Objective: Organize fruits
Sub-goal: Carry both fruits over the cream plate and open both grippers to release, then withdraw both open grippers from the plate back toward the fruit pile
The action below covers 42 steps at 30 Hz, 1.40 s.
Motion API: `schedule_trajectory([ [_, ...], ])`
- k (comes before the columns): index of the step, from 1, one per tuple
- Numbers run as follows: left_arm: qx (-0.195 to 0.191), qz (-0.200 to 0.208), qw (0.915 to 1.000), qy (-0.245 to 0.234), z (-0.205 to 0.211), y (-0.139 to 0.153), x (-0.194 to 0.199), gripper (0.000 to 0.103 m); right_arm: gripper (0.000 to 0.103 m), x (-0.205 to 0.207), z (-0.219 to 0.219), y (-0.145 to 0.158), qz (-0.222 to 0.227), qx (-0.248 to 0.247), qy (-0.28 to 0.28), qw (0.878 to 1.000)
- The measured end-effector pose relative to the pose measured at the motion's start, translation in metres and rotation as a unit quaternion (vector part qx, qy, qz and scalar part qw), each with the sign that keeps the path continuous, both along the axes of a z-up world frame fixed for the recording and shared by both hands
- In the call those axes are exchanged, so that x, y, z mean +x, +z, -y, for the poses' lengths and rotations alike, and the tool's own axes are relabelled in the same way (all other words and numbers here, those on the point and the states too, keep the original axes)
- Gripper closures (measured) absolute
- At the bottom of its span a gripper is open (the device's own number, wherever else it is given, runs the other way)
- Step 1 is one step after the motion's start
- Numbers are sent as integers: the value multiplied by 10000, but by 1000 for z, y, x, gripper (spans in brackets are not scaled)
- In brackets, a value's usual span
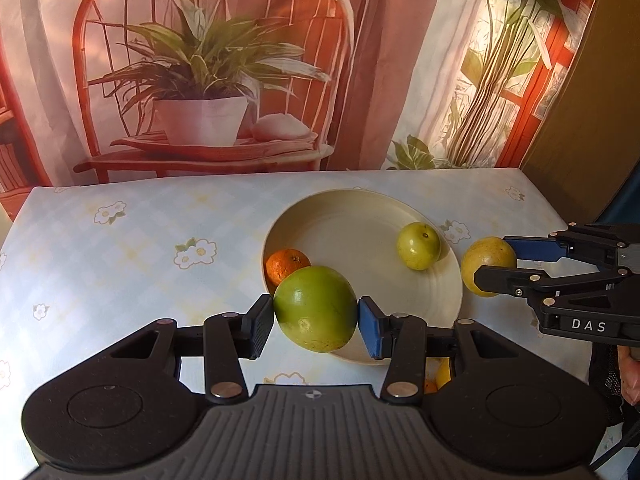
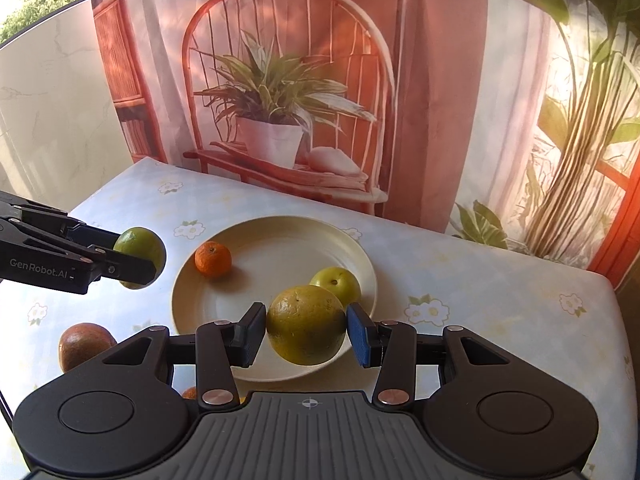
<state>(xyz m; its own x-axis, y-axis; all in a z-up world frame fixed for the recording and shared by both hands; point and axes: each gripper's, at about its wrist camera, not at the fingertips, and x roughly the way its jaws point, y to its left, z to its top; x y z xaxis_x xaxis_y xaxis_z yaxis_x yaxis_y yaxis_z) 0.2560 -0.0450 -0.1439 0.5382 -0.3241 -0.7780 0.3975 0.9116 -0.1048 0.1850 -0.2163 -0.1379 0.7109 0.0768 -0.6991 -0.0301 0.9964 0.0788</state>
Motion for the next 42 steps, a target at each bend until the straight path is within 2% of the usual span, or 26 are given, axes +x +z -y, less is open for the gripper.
schedule_trajectory([
  [4, 107, -222, 9997, -80, 9, -17, 15, 54, 62, 20, 2, -19, -263, 118, 61, 9996],
  [10, 214, -329, 9991, -137, 14, -31, 30, 54, 62, 38, 6, -37, -475, 219, 73, 9986],
  [16, 166, -324, 9993, -101, 15, -36, 42, 54, 62, 50, 5, -43, -477, 112, 141, 9987],
  [22, 373, -215, 9990, -114, 22, -42, 48, 55, 63, 60, 4, -49, -502, -14, 49, 9987],
  [26, 465, -124, 9988, -78, 22, -42, 51, 55, 63, 61, 7, -50, -465, 69, 0, 9989],
  [33, 382, -65, 9993, -1, 20, -40, 51, 54, 60, 58, 9, -48, -405, 140, -191, 9989],
  [42, 237, 92, 9996, 73, 9, -20, 33, 54, 59, 29, 11, -28, -163, 298, -461, 9984],
])
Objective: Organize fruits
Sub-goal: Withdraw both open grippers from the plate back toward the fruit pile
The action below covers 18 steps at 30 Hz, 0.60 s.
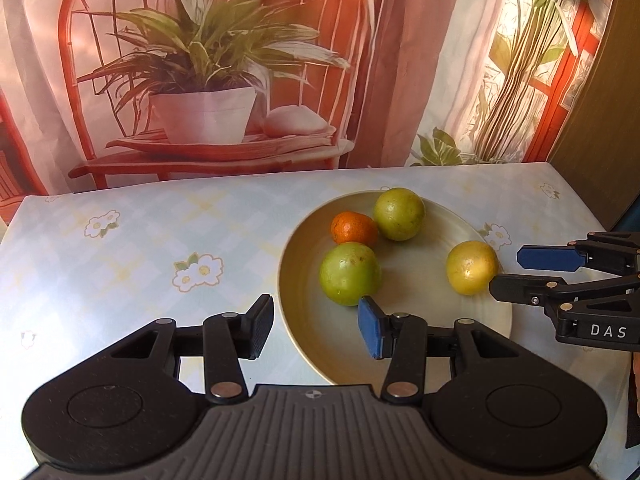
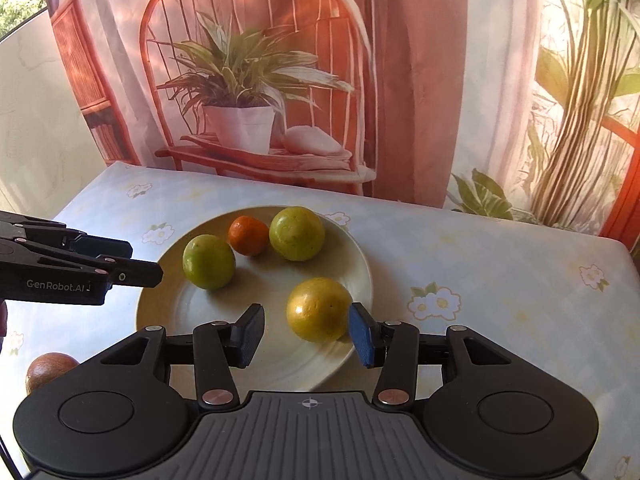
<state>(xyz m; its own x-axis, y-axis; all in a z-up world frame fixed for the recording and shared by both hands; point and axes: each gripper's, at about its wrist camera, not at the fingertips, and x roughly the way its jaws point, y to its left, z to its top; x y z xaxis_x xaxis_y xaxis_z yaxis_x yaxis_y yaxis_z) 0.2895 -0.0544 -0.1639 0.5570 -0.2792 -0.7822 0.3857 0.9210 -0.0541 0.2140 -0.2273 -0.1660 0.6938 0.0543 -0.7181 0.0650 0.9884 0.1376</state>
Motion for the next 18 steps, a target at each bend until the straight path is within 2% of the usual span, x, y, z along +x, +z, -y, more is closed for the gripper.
schedule_trajectory([
  [7, -8, 148, 9999, -23, -13, 20, -24, 54, 59, -34, -2, 14, 185, 145, -185, 9996],
  [18, -15, 167, 9998, 79, -47, 36, -61, 54, 59, -76, -22, 22, 250, 245, -317, 9989],
])
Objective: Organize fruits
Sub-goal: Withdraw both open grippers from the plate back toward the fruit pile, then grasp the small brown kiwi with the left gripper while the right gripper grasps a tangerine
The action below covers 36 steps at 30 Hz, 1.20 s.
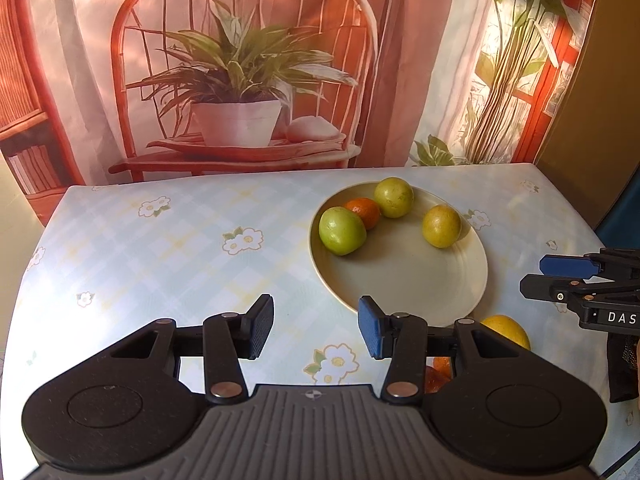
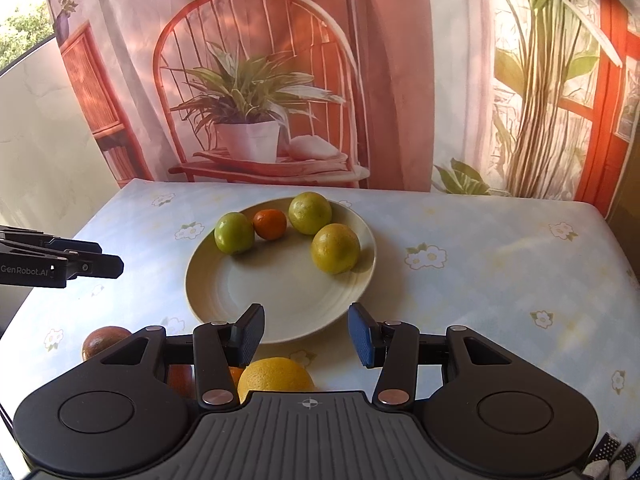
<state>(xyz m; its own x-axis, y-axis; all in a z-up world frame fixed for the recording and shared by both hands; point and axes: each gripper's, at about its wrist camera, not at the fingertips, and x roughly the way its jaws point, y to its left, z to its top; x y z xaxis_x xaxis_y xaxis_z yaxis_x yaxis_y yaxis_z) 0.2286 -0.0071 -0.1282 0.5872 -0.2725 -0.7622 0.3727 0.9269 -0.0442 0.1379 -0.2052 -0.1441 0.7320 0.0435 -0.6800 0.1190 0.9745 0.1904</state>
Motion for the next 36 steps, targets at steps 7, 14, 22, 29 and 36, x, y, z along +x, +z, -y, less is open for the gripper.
schedule_trajectory([
  [7, 29, -4, 10000, 32, -17, 3, -18, 54, 59, -17, -16, 3, -1, 50, -2, 10000],
  [14, 12, -72, 9999, 111, -27, -1, -36, 54, 60, -34, -31, -3, -71, 93, 1, 9999],
  [22, -73, -98, 9999, 80, -24, -10, -55, 54, 62, -51, -42, -10, -220, 158, 96, 9996],
  [29, -159, -139, 9997, 105, -24, -15, -65, 54, 70, -56, -51, -16, -352, 133, 221, 9990],
  [36, -263, -275, 9993, 45, -16, -25, -77, 54, 71, -57, -60, -20, -421, 93, 352, 9984],
])
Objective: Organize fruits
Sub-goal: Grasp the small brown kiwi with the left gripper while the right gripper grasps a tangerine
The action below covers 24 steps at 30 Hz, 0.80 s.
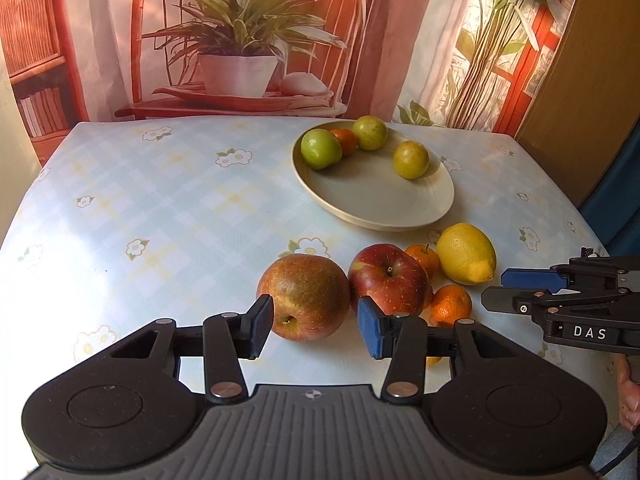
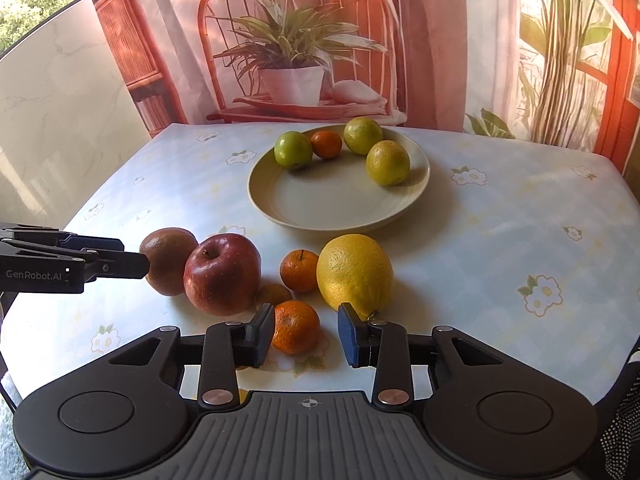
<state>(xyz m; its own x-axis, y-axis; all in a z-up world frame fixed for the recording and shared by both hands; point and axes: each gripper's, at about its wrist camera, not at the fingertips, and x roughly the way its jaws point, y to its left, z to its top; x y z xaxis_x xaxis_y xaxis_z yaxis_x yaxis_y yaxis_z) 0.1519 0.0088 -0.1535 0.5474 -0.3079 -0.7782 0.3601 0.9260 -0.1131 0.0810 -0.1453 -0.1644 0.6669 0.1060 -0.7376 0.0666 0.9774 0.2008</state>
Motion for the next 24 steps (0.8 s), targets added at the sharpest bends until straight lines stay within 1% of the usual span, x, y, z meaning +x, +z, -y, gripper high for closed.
schedule_trajectory([
  [9, -139, -172, 9995, -211, 16, -13, -10, 54, 71, -8, 5, -8, -96, 48, -67, 9999],
  [13, -175, -304, 9988, -352, 26, -18, -12, 57, 71, -12, 9, -11, -127, 73, -123, 9998],
  [18, -298, -573, 9967, -497, 43, -28, -11, 59, 71, -16, 13, -14, -128, 45, -185, 9997],
  [21, -403, -801, 9951, -424, 48, -36, -7, 62, 71, -18, 17, -15, -123, 78, -223, 9996],
  [24, -538, -1025, 9928, -300, 51, -43, -2, 62, 71, -20, 21, -17, -128, 117, -249, 9995],
])
